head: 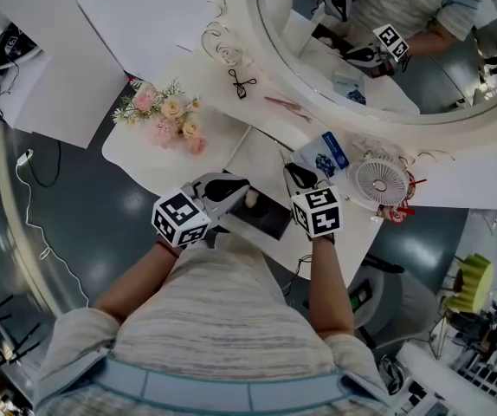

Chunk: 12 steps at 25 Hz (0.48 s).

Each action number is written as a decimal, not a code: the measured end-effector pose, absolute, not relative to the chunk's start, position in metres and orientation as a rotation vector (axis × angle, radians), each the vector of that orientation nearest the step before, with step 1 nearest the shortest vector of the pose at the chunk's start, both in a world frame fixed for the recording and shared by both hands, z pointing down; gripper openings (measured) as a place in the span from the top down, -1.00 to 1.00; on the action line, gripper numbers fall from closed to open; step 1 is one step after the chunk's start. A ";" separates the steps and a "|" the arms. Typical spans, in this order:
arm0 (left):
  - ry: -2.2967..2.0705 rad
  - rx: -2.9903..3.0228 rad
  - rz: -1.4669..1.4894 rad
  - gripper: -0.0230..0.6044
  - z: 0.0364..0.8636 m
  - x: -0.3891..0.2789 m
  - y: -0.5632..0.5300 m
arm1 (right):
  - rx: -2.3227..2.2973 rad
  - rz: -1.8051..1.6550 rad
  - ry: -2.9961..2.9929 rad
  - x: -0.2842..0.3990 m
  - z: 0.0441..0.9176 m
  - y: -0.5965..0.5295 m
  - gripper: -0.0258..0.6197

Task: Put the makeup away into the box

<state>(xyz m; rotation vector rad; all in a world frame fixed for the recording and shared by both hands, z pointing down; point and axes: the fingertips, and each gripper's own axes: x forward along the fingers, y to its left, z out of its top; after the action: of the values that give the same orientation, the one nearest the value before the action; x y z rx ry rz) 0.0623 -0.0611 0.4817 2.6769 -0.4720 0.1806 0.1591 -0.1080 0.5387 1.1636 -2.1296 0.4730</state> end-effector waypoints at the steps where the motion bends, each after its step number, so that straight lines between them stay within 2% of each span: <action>1: -0.472 2.677 0.181 0.88 0.482 0.063 -0.062 | 1.143 0.479 -2.147 0.155 0.541 -0.098 0.80; 12: -0.447 2.675 0.190 0.88 0.484 0.074 -0.062 | 0.994 0.577 -2.183 0.134 0.577 -0.014 0.80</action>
<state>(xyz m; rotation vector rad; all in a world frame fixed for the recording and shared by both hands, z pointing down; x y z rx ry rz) 0.0739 -0.0616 0.4841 2.6747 -0.4466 0.1901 0.1340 -0.0143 0.5773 0.9939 -2.1828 0.5770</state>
